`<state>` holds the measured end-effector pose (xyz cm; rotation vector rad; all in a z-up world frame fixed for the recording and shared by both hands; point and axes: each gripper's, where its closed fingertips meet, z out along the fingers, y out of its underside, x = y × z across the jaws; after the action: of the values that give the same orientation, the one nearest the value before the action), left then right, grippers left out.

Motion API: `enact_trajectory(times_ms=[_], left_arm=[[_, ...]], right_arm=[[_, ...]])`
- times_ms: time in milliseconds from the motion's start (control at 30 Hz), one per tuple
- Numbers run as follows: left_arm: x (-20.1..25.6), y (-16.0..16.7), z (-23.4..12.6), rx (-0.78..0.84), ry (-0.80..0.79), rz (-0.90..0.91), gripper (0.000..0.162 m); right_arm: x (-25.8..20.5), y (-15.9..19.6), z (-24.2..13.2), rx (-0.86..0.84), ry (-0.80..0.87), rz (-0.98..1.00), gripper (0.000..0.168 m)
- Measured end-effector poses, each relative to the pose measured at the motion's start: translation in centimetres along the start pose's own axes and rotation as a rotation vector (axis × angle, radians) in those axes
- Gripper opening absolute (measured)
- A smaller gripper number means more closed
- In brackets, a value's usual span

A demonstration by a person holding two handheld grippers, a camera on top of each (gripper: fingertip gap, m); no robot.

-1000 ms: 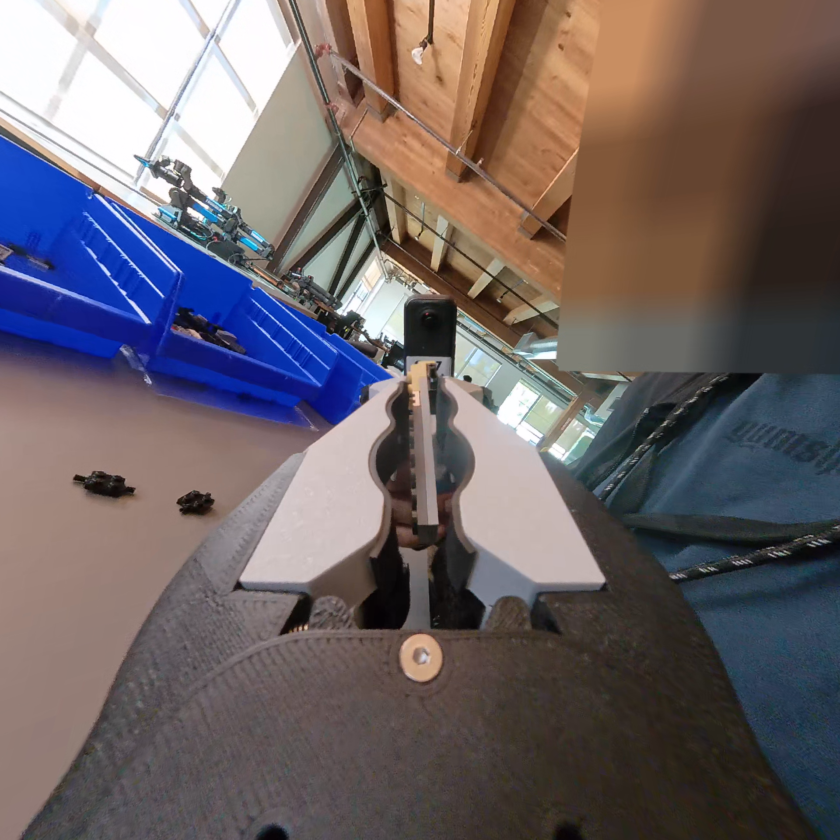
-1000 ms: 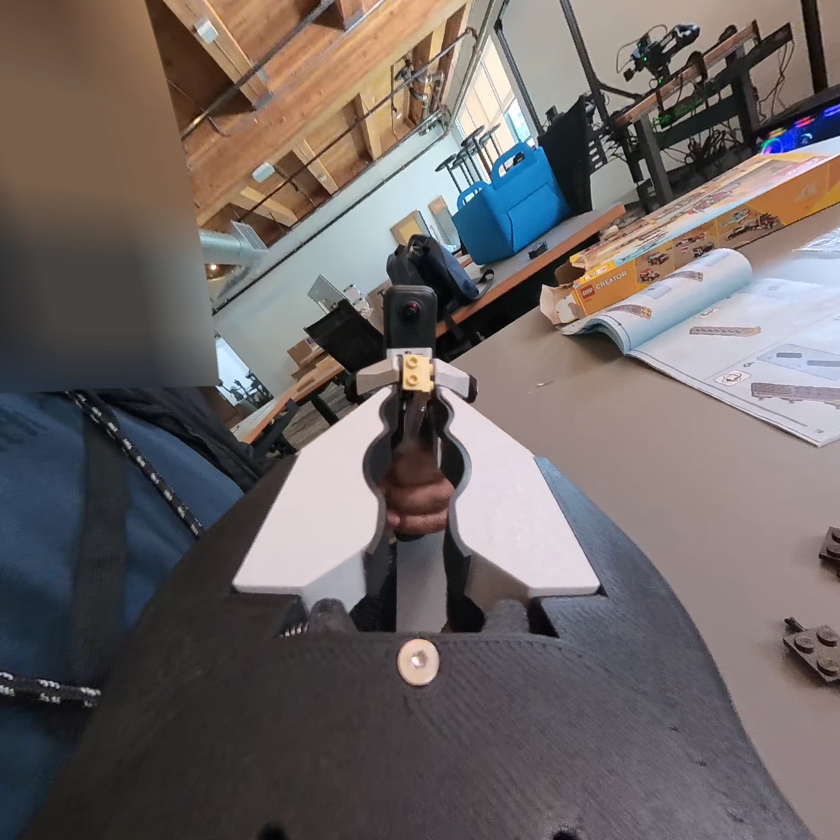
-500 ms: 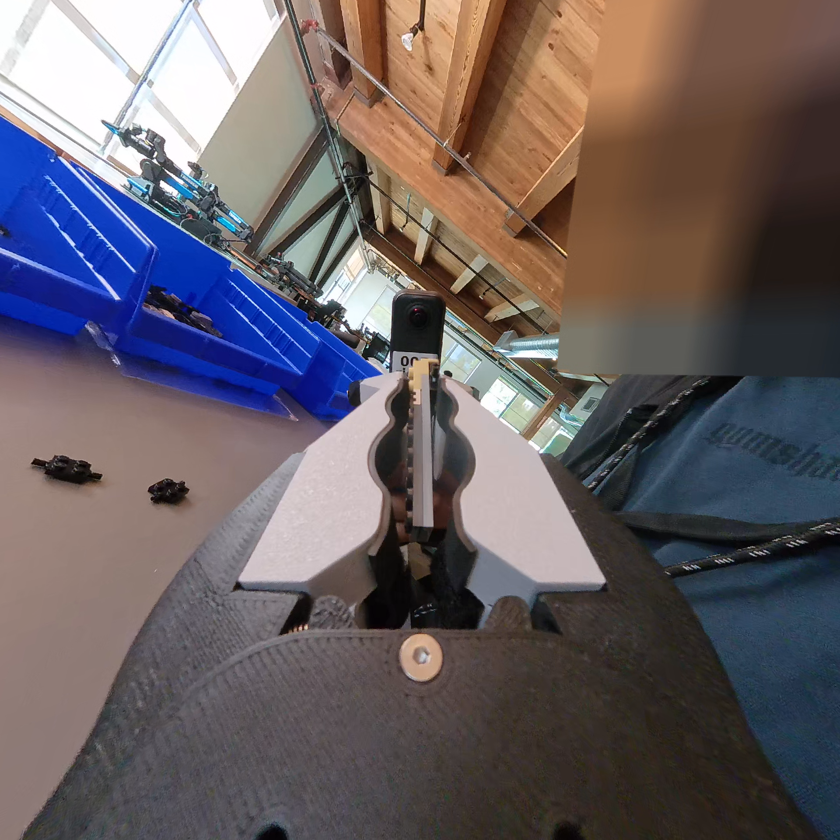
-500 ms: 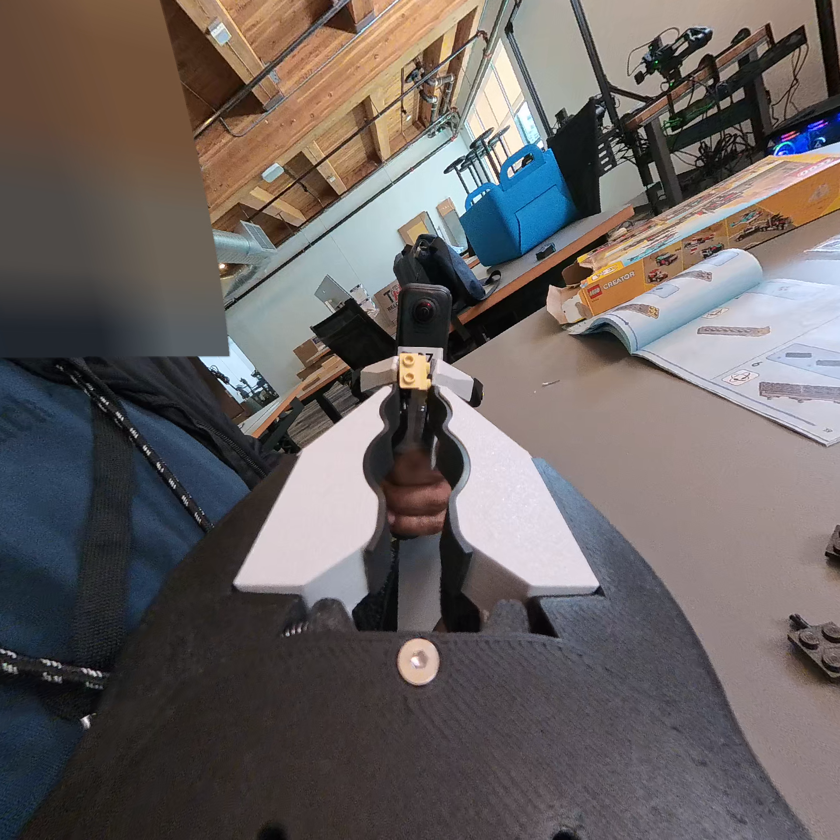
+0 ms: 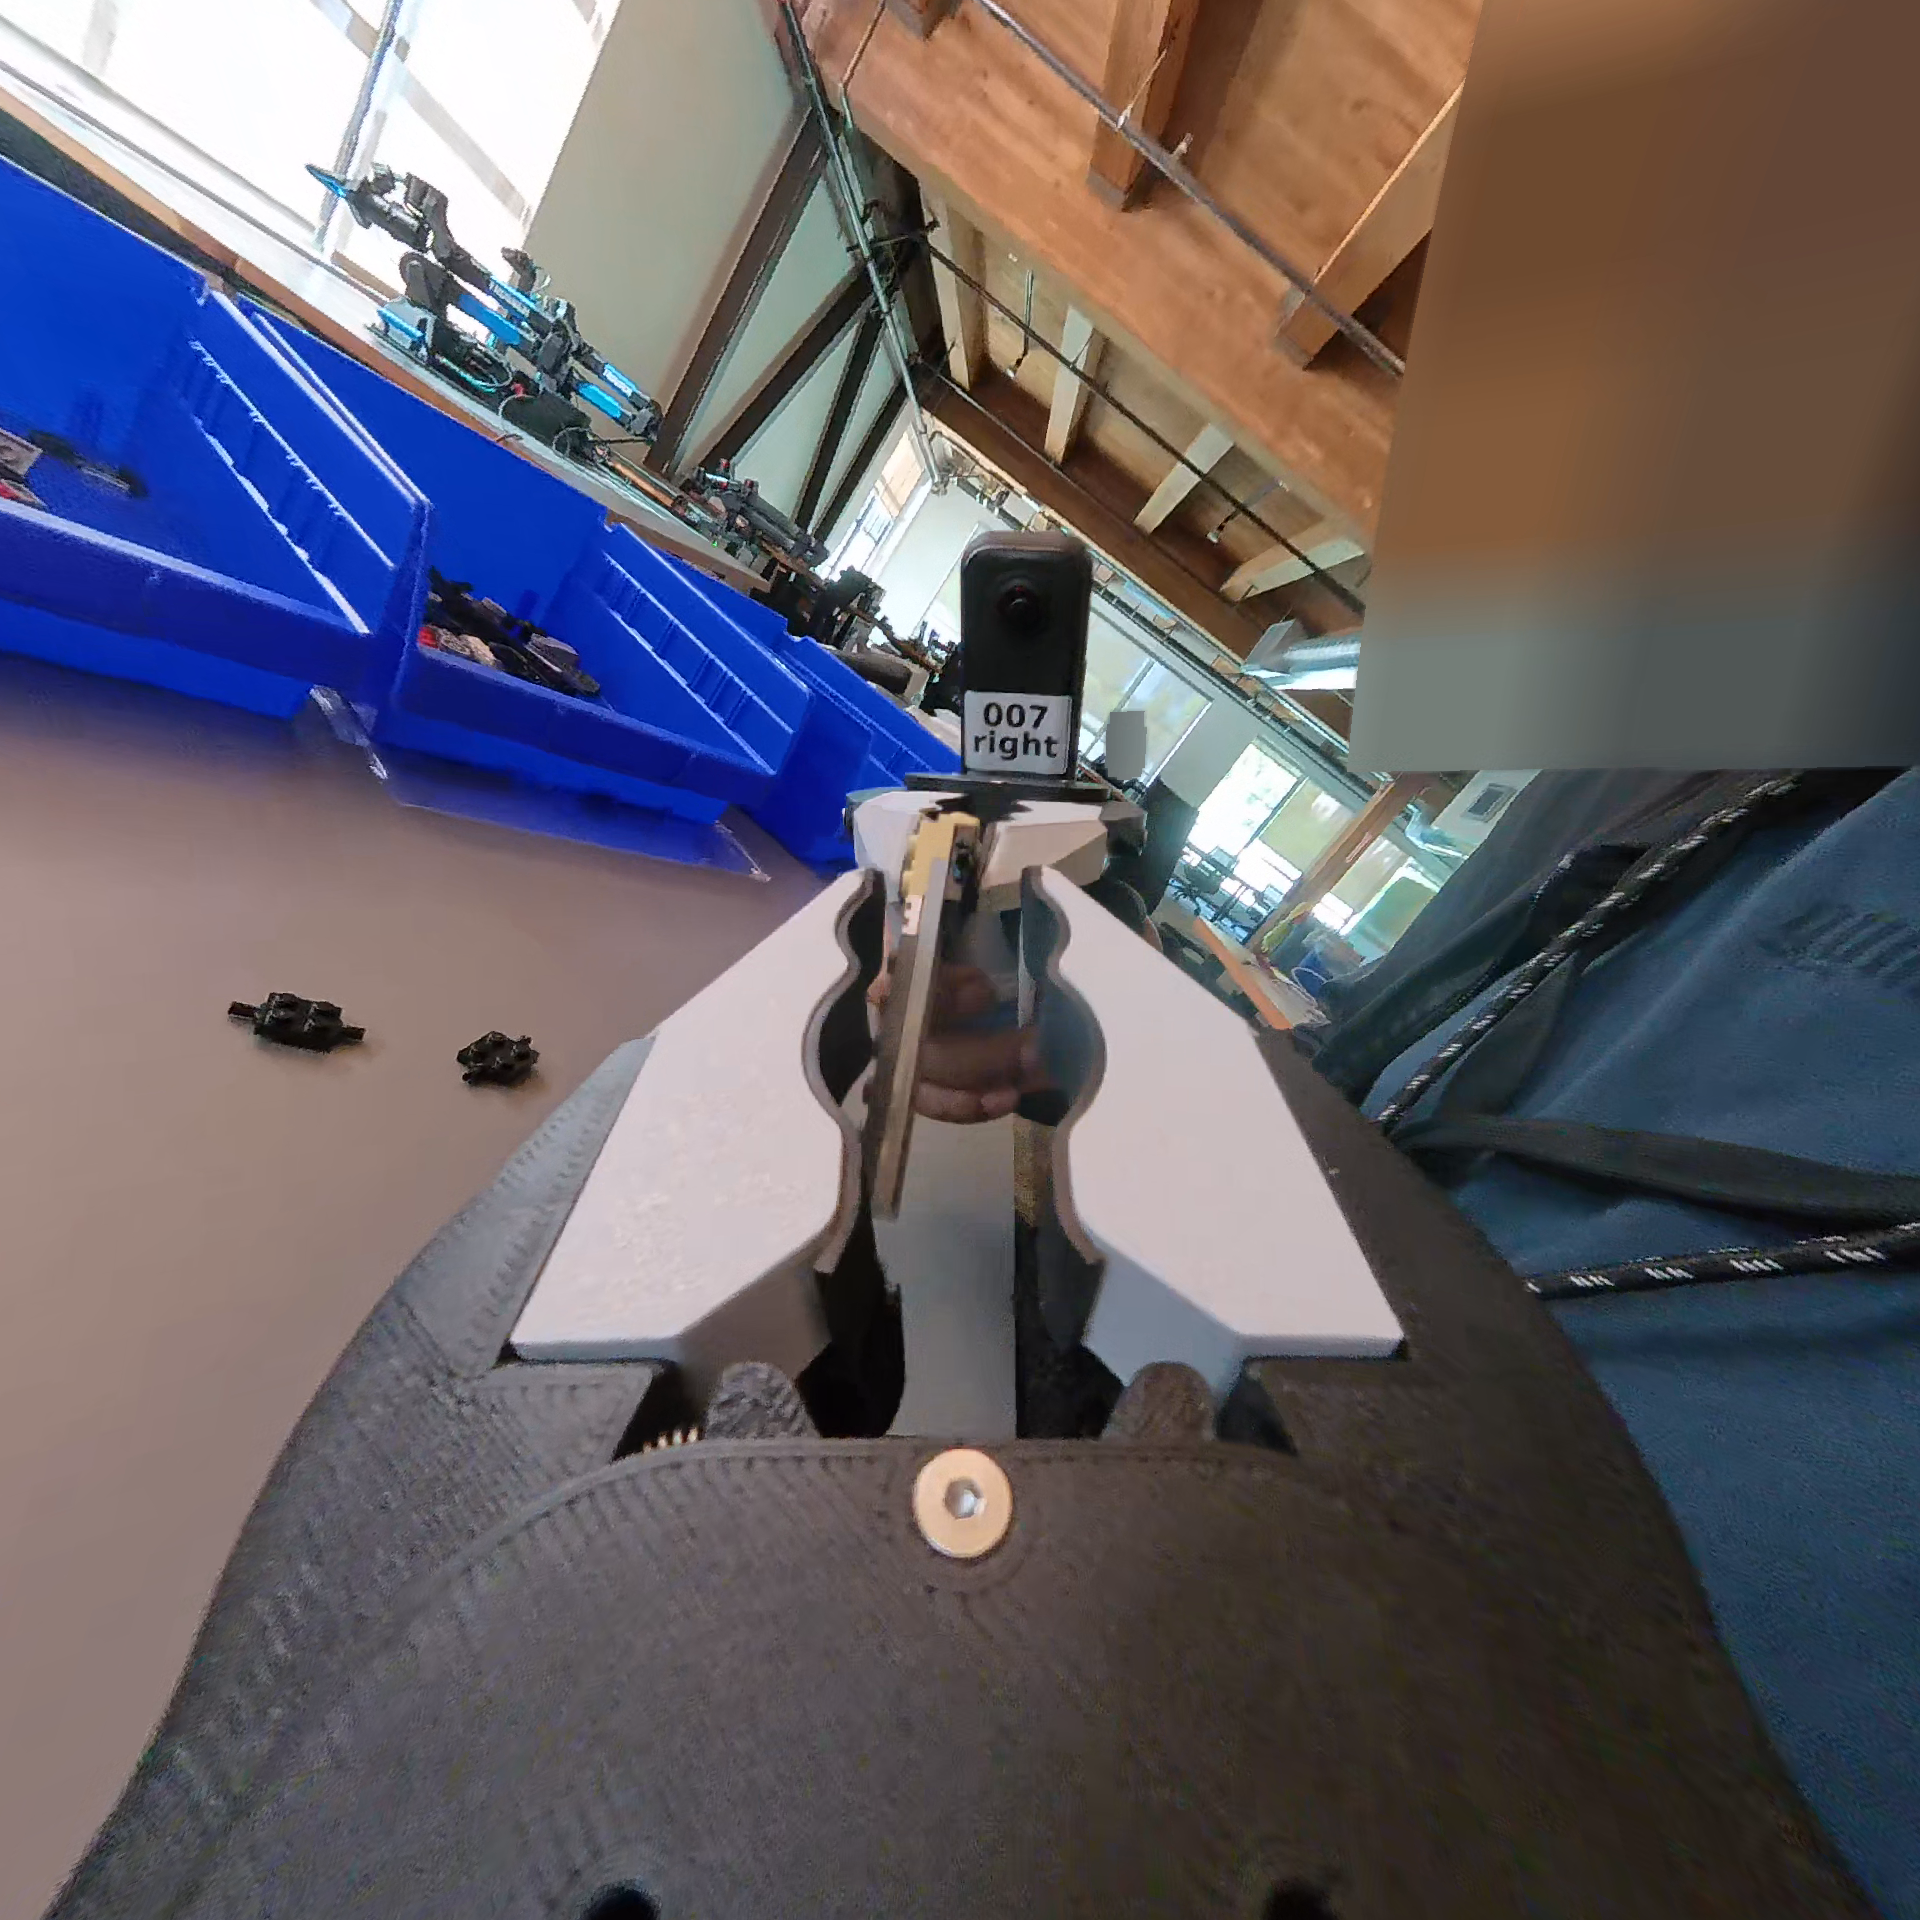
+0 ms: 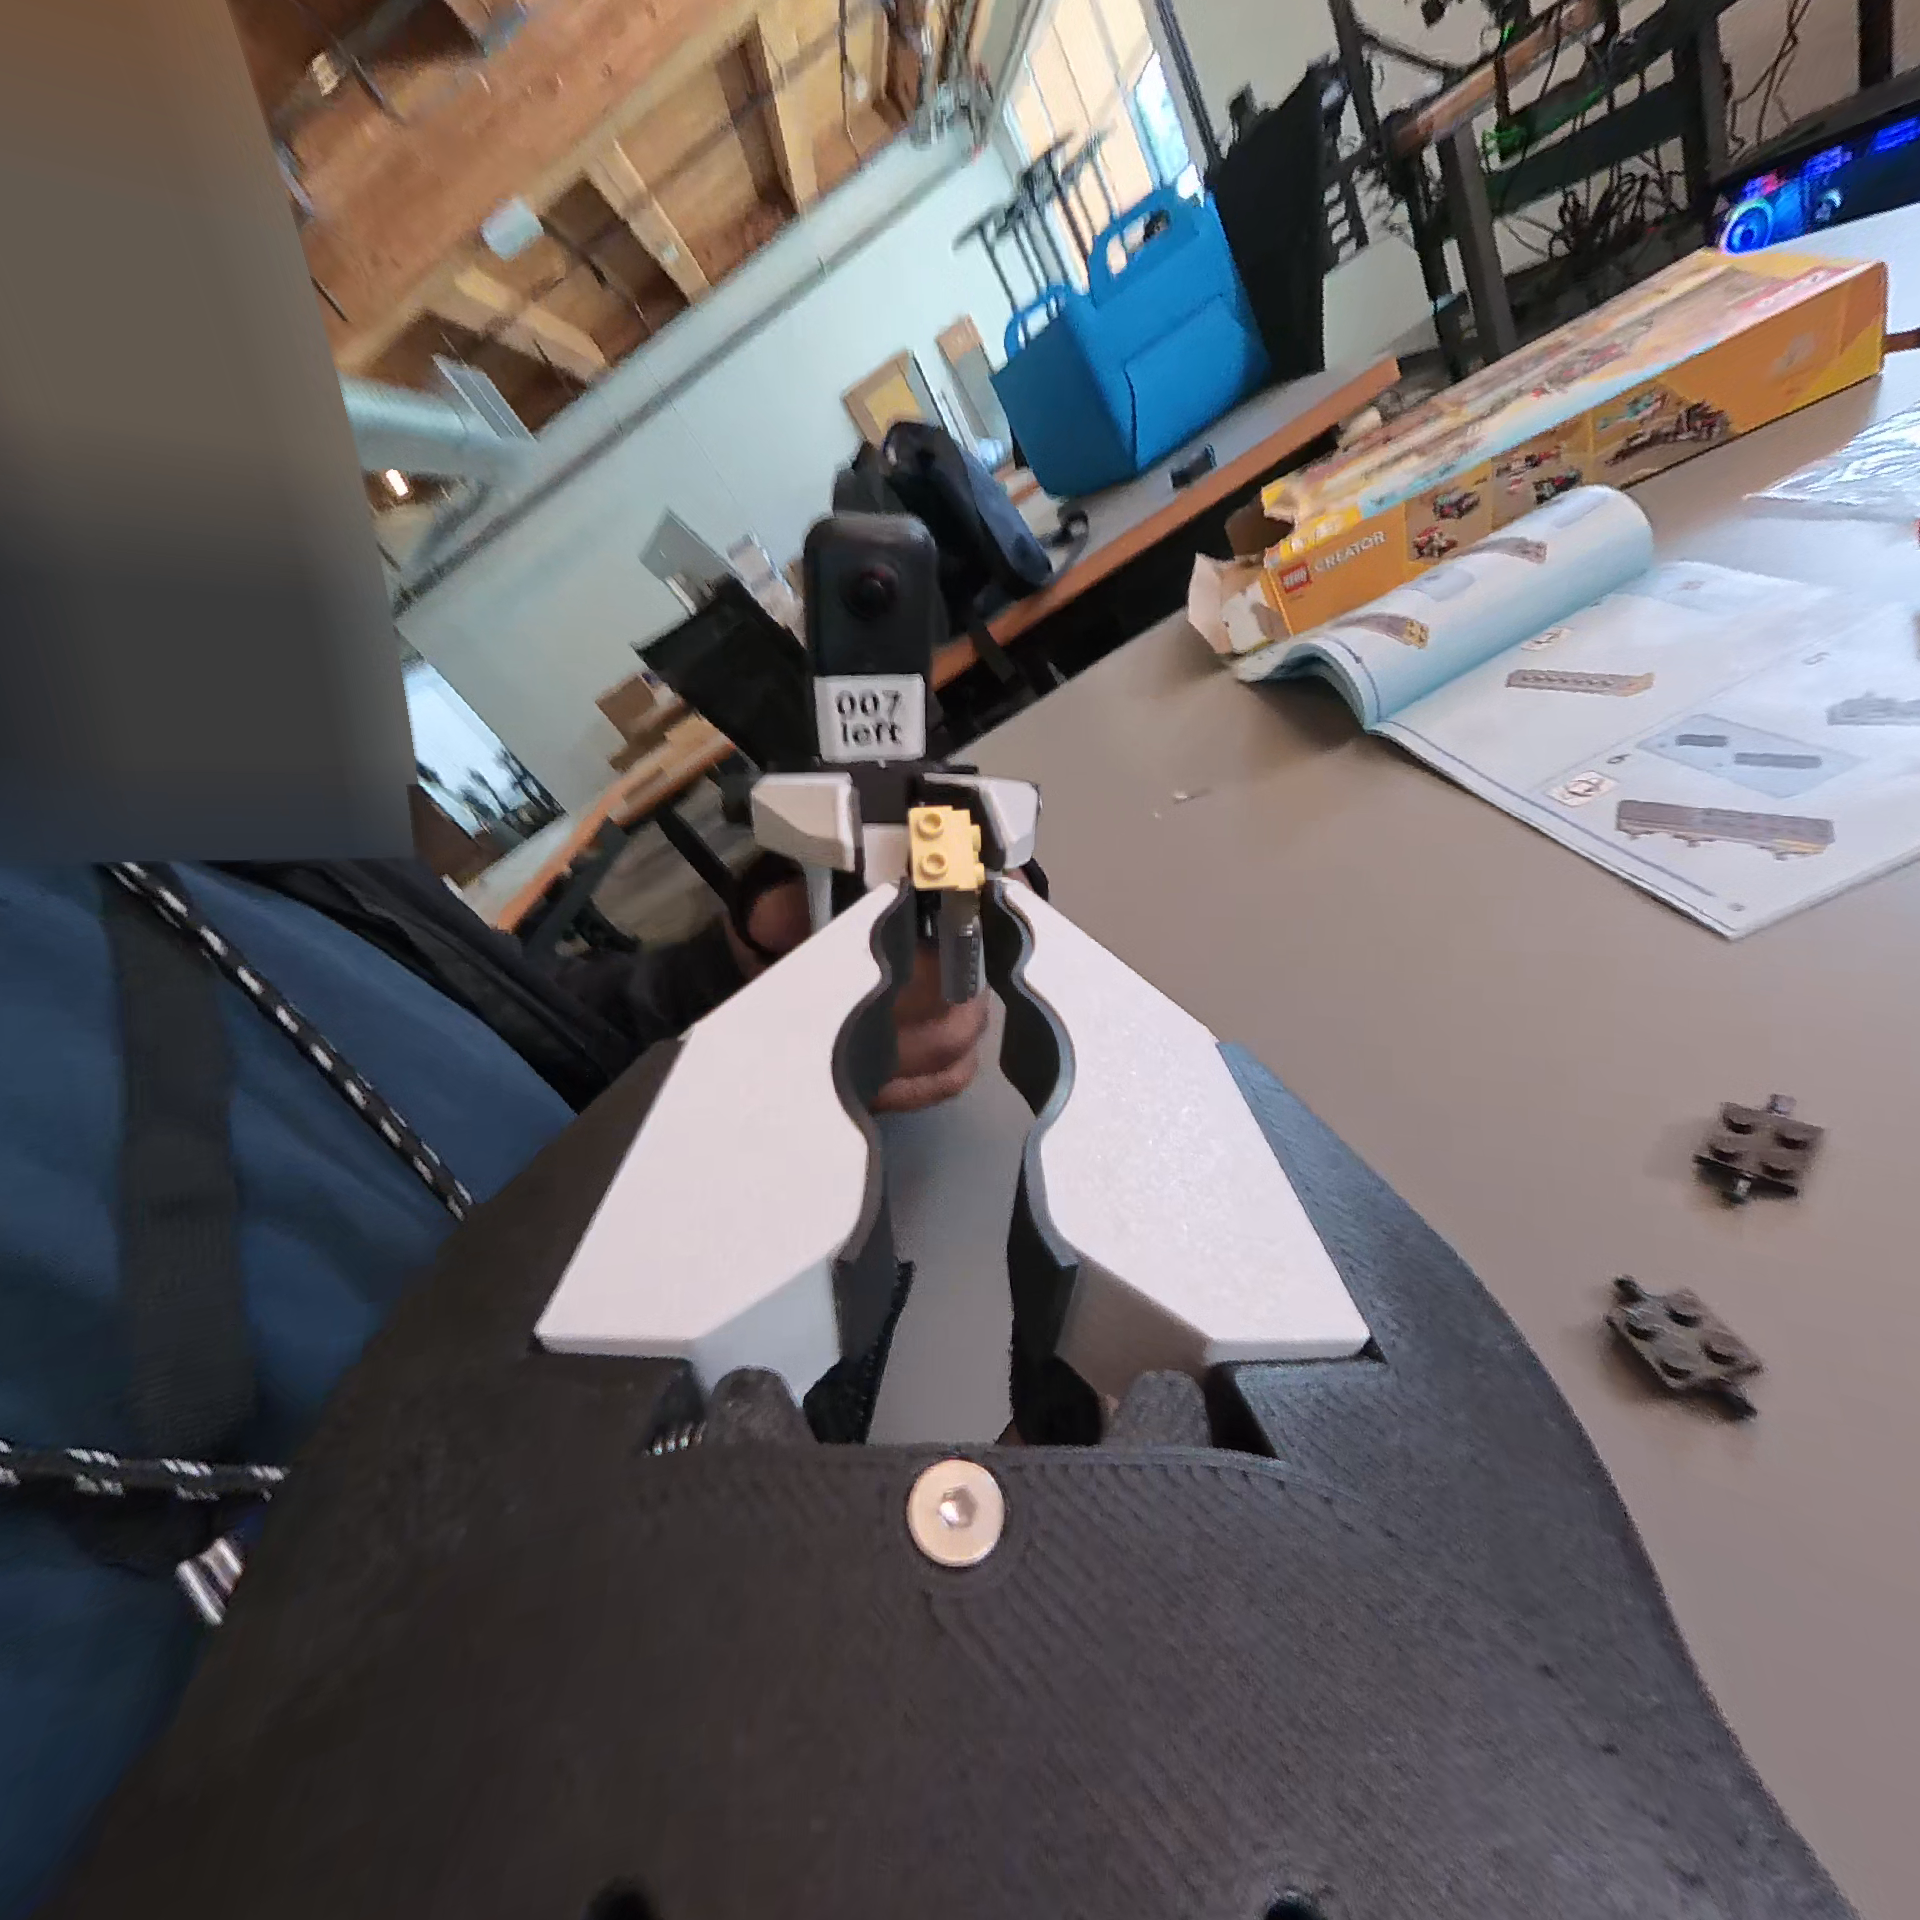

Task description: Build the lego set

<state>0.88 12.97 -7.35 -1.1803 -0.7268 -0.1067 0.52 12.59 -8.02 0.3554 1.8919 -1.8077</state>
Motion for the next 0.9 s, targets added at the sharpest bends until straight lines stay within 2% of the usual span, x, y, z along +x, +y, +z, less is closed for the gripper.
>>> enact_trajectory(times_ms=[133,267,400,700,900], left_arm=[[-0.1,0.6,0.1,-0.048,-0.024,0.039,0.026],[-0.3,1.8,0.2,-0.136,-0.046,0.103,0.020],[-0.2,1.9,0.1,-0.129,-0.021,0.059,0.013],[-0.1,0.3,-0.4,0.025,0.044,-0.046,0.012],[0.9,-0.9,-0.5,0.128,0.103,-0.027,0.011]], right_arm=[[0.1,1.4,0.2,-0.115,0.023,-0.055,0.012],[0.0,2.0,0.1,-0.170,0.030,-0.082,0.012],[-0.3,2.0,0.0,-0.184,0.015,-0.085,0.013],[-0.8,0.4,0.8,-0.041,0.008,-0.019,0.015],[-1.7,-0.9,0.9,0.073,-0.008,0.017,0.015]])
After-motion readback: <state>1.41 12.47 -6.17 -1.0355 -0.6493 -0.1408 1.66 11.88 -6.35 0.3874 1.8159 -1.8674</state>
